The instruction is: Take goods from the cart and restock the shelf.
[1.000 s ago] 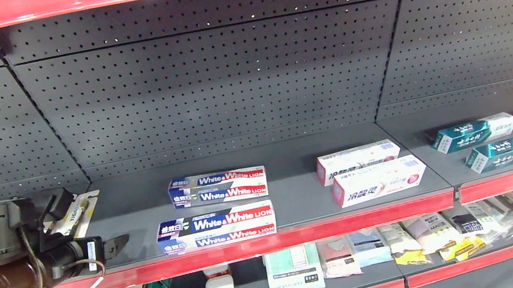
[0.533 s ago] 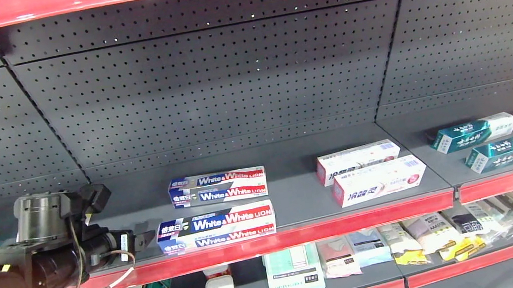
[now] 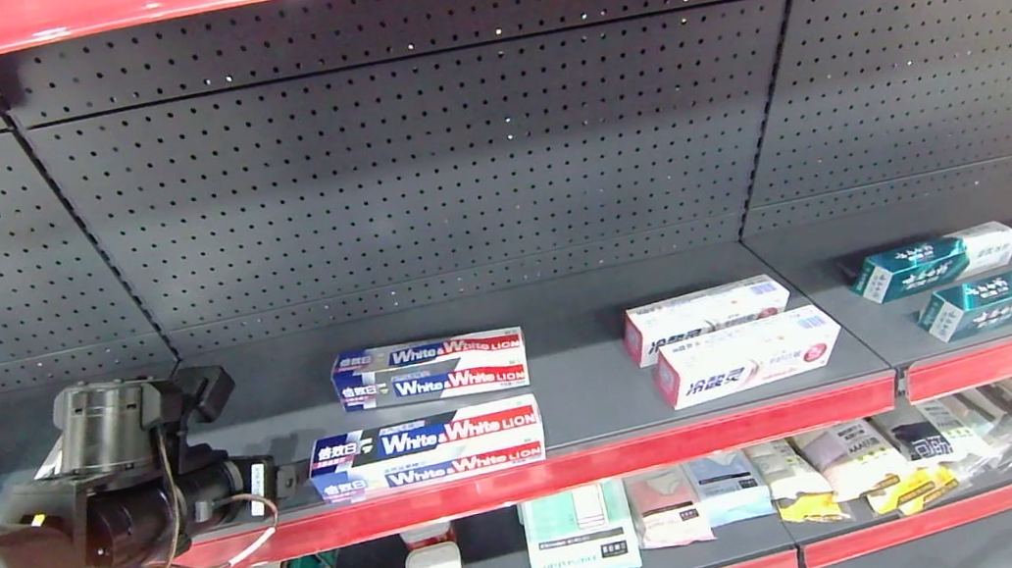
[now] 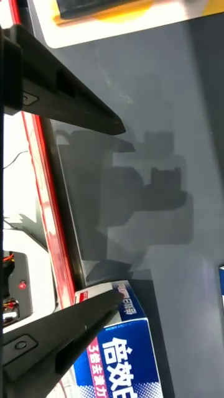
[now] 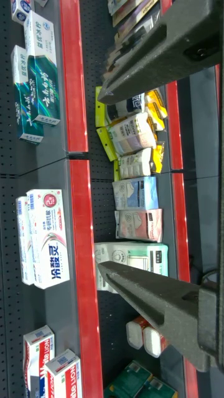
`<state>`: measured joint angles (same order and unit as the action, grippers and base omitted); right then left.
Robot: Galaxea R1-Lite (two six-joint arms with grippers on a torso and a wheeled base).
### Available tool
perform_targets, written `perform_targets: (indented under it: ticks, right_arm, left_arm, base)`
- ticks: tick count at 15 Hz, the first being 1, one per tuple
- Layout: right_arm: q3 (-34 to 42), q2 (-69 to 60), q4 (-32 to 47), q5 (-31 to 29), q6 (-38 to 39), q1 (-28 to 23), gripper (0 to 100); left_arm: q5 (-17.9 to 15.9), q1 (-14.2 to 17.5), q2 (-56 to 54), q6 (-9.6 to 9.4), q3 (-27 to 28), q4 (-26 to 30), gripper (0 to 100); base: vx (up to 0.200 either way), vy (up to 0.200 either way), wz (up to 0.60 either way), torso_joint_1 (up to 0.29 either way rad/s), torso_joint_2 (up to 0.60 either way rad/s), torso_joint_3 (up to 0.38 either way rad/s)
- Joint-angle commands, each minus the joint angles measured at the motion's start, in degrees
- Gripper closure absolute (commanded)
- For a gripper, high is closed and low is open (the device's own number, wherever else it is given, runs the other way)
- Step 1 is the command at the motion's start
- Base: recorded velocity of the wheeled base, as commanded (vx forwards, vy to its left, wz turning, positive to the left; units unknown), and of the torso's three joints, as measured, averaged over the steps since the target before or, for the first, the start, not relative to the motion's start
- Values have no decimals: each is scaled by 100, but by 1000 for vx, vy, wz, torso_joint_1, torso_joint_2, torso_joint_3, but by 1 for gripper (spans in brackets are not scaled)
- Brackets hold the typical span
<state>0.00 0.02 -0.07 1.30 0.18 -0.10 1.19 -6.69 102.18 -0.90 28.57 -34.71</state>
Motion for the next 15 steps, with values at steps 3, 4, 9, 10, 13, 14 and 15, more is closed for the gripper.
perform_targets:
  ticks: [3,4,9,10,13,14,15]
  right_arm:
    - [0,-2,-1,1,-1,1,0]
    - [0,-2,-1,1,-1,1,0]
    - [0,-2,-1,1,-1,1,0]
    - [0,-2,-1,1,-1,1,0]
    - [0,-2,-1,1,-1,1,0]
    - [0,-2,-1,1,-1,1,0]
    - [0,-2,-1,1,-1,1,0]
  left_arm:
    - [4,-25,12,2,25,8,0]
    - [4,-34,12,-6,25,-1,0]
    - [4,-87,-5,2,-1,-1,0]
    - [12,-78,-23,2,-27,-1,0]
    - [12,19,-137,-6,-54,8,0]
    - [12,45,-163,-24,-54,17,0]
    - [12,142,-322,-42,-63,43,0]
  base:
    - [0,0,0,0,0,0]
    - [0,0,0,0,0,0]
    - [0,0,0,0,0,0]
    - [0,0,0,0,0,0]
    - [0,0,0,0,0,0]
    - [0,0,0,0,0,0]
    - [0,0,0,0,0,0]
